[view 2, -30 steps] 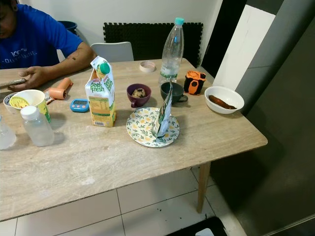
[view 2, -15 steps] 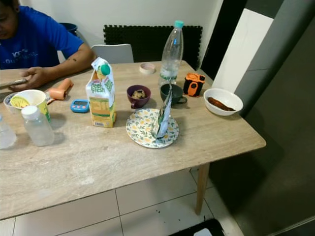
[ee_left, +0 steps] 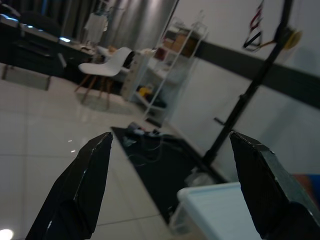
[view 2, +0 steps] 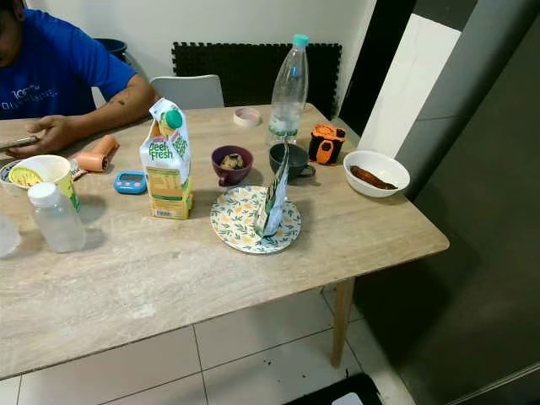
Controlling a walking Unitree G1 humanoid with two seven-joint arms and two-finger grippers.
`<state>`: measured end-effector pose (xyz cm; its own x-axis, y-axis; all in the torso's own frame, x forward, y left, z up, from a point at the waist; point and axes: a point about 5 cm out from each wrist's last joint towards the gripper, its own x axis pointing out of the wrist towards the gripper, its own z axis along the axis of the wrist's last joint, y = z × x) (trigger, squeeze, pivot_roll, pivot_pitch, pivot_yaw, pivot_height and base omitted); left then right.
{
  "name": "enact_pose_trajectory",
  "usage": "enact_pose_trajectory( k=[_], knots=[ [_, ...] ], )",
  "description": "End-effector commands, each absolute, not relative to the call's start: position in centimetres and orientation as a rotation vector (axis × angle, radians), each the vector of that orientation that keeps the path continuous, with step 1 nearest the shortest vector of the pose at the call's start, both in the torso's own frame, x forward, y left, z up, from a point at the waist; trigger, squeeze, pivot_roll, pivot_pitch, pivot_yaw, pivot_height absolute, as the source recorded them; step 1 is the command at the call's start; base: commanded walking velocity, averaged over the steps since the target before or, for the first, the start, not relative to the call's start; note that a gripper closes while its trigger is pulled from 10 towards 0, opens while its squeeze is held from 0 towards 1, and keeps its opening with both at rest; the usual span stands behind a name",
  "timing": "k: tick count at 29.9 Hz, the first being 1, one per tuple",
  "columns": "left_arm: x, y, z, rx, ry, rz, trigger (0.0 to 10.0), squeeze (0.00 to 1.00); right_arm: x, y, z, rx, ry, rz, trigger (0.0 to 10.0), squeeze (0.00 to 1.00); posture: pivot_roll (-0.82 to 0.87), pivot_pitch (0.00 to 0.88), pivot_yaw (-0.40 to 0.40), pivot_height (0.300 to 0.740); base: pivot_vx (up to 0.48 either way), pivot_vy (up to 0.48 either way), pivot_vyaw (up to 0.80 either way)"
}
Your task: Restocking fridge
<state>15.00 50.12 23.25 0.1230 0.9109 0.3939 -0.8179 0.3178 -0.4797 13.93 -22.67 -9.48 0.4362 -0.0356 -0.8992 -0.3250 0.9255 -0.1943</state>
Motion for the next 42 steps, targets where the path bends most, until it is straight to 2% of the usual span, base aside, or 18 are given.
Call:
enact_pose_trajectory(
  k=[1, 2, 3, 6, 7, 8, 9, 12, 13, 14, 15, 16, 17, 20, 31, 34, 41, 42],
  knots=[
    [15.9, 49.9, 25.7, -0.111, -0.765, 1.153, 10.0, 1.00, 13.6, -22.7, -9.6, -0.369, 1.121, 0.182, 10.0, 0.00, -0.03, 0.094, -0.051, 0.740, 0.000, 0.000, 0.00],
    [17.1, 49.4, 26.5, -0.115, -0.783, 1.057, 10.0, 1.00, 13.5, -22.7, -9.6, -0.369, 1.122, 0.183, 10.0, 0.00, -0.03, 0.094, -0.051, 0.740, 0.000, 0.000, 0.00],
    [17.1, 49.4, 26.5, -0.115, -0.783, 1.057, 10.0, 1.00, 13.5, -22.7, -9.6, -0.369, 1.122, 0.183, 10.0, 0.00, -0.03, 0.094, -0.051, 0.740, 0.000, 0.000, 0.00],
    [21.2, 46.7, 28.6, -0.095, -0.802, 0.739, 10.0, 1.00, 13.5, -22.7, -9.6, -0.369, 1.123, 0.186, 10.0, 0.00, -0.03, 0.096, -0.049, 0.740, 0.000, 0.000, 0.00],
    [21.2, 46.7, 28.6, -0.095, -0.802, 0.739, 10.0, 1.00, 13.5, -22.7, -9.6, -0.369, 1.123, 0.186, 10.0, 0.00, -0.03, 0.096, -0.049, 0.740, 0.000, 0.000, 0.00],
    [23.6, 44.3, 29.9, -0.080, -0.827, 0.533, 10.0, 1.00, 13.5, -22.6, -9.6, -0.368, 1.122, 0.188, 10.0, 0.00, -0.03, 0.096, -0.049, 0.740, 0.000, 0.000, 0.00],
    [24.7, 43.0, 30.4, -0.086, -0.837, 0.433, 10.0, 1.00, 13.5, -22.6, -9.7, -0.368, 1.121, 0.189, 10.0, 0.00, -0.03, 0.097, -0.049, 0.740, 0.000, 0.000, 0.00],
    [26.5, 40.3, 31.1, -0.067, -0.840, 0.263, 10.0, 1.00, 13.5, -22.5, -9.7, -0.368, 1.121, 0.191, 10.0, 0.00, -0.03, 0.097, -0.049, 0.740, 0.000, 0.000, 0.00],
    [27.4, 38.8, 31.3, -0.061, -0.836, 0.176, 10.0, 0.49, 13.5, -22.4, -9.7, -0.368, 1.120, 0.192, 10.0, 0.00, -0.03, 0.097, -0.049, 0.740, 0.000, 0.000, 0.00],
    [27.4, 38.8, 31.3, -0.061, -0.836, 0.176, 10.0, 0.49, 13.5, -22.4, -9.7, -0.368, 1.120, 0.192, 10.0, 0.00, -0.03, 0.097, -0.049, 0.740, 0.000, 0.000, 0.00],
    [28.4, 36.9, 31.4, -0.055, -0.822, 0.077, 10.0, 0.18, 13.5, -22.4, -9.7, -0.367, 1.120, 0.192, 10.0, 0.00, -0.03, 0.097, -0.049, 0.740, 0.000, 0.000, 0.00],
    [28.4, 36.9, 31.4, -0.055, -0.822, 0.077, 10.0, 0.18, 13.5, -22.4, -9.7, -0.367, 1.120, 0.192, 10.0, 0.00, -0.03, 0.097, -0.049, 0.740, 0.000, 0.000, 0.00],
    [28.9, 36.2, 31.3, -0.046, -0.808, 0.047, 10.0, 0.00, 13.5, -22.4, -9.7, -0.367, 1.120, 0.192, 10.0, 0.00, -0.03, 0.097, -0.049, 0.740, 0.000, 0.000, 0.00],
    [30.2, 33.5, 30.8, -0.008, -0.757, -0.076, 10.0, 0.00, 13.5, -22.4, -9.7, -0.367, 1.122, 0.194, 10.0, 0.00, -0.03, 0.097, -0.049, 0.740, 0.000, 0.000, 0.00],
    [32.2, 28.8, 29.9, 0.023, -0.658, -0.348, 10.0, 0.00, 13.3, -22.3, -9.8, -0.367, 1.125, 0.201, 10.0, 0.00, -0.04, 0.104, -0.047, 0.740, 0.000, 0.000, 0.00],
    [32.9, 26.3, 30.0, 0.058, -0.634, -0.451, 10.0, 0.00, 13.1, -22.3, -9.8, -0.368, 1.128, 0.204, 10.0, 0.00, -0.04, 0.110, -0.046, 0.740, 0.000, 0.000, 0.00],
    [33.7, 24.2, 29.6, 0.137, -0.568, -0.558, 10.0, 0.00, 12.8, -22.2, -9.9, -0.368, 1.133, 0.210, 10.0, 0.00, -0.04, 0.116, -0.044, 0.740, 0.000, 0.000, 0.00],
    [34.4, 23.8, 29.0, 0.231, -0.495, -0.571, 10.0, 0.00, 12.7, -22.1, -10.0, -0.366, 1.136, 0.212, 10.0, 0.00, -0.05, 0.126, -0.040, 0.740, 0.000, 0.000, 0.00]
  ],
)
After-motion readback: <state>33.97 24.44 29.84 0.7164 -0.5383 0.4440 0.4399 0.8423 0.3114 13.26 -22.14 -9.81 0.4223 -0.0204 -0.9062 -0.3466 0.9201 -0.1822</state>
